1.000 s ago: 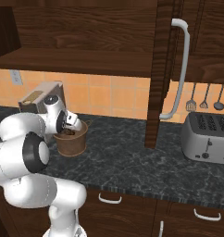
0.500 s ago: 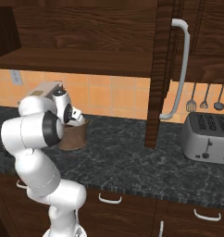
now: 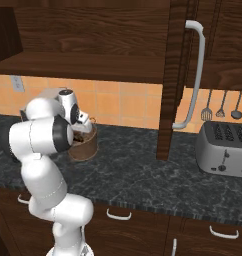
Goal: Open the cabinet, pick up the bread from the cabinet and place it in the basket. Then move the basket to the dining counter.
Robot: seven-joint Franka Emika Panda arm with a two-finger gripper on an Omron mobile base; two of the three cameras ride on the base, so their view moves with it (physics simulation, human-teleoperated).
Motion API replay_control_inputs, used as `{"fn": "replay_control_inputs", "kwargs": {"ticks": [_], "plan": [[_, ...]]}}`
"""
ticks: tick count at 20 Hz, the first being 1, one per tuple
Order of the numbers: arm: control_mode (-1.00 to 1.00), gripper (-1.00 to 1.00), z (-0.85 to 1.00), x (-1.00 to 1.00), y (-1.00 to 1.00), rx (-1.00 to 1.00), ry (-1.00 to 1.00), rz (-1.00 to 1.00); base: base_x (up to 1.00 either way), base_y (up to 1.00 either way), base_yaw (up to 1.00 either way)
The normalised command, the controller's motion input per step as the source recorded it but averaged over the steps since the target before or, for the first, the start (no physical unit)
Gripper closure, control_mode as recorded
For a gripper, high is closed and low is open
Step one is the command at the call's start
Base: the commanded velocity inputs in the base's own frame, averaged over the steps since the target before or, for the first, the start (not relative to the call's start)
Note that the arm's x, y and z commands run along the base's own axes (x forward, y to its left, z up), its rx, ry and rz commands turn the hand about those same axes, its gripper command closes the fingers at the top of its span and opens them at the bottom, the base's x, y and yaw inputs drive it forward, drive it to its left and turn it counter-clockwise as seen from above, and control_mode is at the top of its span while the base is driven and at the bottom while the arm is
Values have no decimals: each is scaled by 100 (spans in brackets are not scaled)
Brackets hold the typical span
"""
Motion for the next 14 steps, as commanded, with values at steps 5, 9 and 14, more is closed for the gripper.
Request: {"fn": "replay_control_inputs", "kwargs": {"ticks": [5,9,14], "plan": [[-100,-100,9,-13,-1,0,0,0,0,0,0],[-100,-100,29,-32,-17,0,-1,-1,0,0,0],[-100,-100,51,-63,-23,0,-9,-7,0,0,0]]}}
